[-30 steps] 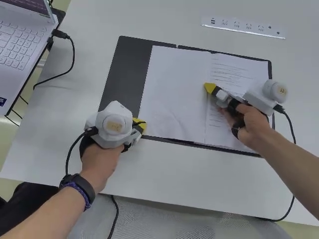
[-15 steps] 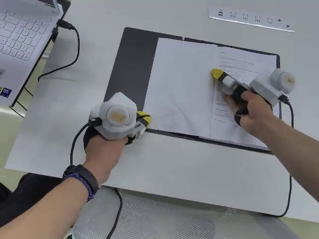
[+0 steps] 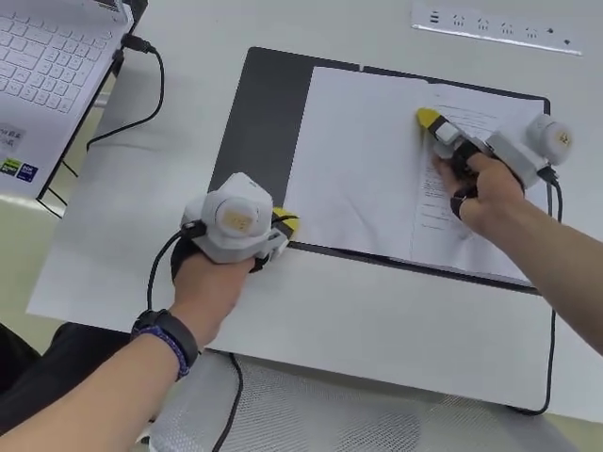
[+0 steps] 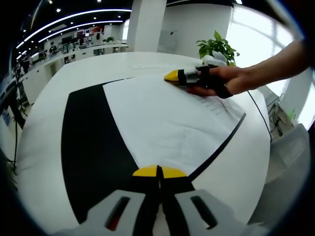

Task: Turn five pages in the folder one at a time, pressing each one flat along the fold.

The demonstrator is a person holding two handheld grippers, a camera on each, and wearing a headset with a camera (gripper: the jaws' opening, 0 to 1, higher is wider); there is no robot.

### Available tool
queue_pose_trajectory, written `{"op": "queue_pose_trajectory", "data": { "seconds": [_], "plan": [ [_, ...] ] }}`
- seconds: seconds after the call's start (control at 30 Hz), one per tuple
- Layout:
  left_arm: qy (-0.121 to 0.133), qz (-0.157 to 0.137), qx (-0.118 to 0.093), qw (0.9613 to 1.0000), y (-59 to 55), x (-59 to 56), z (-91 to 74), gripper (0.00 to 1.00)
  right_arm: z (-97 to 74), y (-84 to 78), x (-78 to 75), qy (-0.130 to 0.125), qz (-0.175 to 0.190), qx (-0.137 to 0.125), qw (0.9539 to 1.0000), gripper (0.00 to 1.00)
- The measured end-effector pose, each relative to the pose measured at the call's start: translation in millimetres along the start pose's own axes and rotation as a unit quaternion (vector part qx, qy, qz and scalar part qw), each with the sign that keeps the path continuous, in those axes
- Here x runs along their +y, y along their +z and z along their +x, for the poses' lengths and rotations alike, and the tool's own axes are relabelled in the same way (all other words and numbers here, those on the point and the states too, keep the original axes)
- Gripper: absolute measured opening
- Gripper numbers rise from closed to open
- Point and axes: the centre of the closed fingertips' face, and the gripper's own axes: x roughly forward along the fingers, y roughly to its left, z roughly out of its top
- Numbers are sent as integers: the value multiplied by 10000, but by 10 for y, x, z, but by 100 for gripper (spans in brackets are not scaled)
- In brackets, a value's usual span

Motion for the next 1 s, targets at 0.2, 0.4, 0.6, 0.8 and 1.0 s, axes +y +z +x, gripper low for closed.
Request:
{"op": "queue_pose_trajectory", "data": {
  "seconds": [0.2,0.4,0.6,0.8,1.0],
  "plan": [
    [-8,55,7,10000,5,-8,-10,0,168,115,-157,-74,-84,-28,9999,0],
    [-12,53,3,10000,15,-16,-22,0,282,209,-163,-162,-114,-85,9998,0],
    [0,21,3,10000,14,-8,-14,0,388,326,-261,-206,56,-323,9993,0],
    [11,-19,-20,10000,12,2,-11,0,455,412,-291,-220,210,-447,9985,0],
    [-8,4,3,10000,-4,26,3,0,500,440,-321,-249,224,-485,9983,0]
  ]
}}
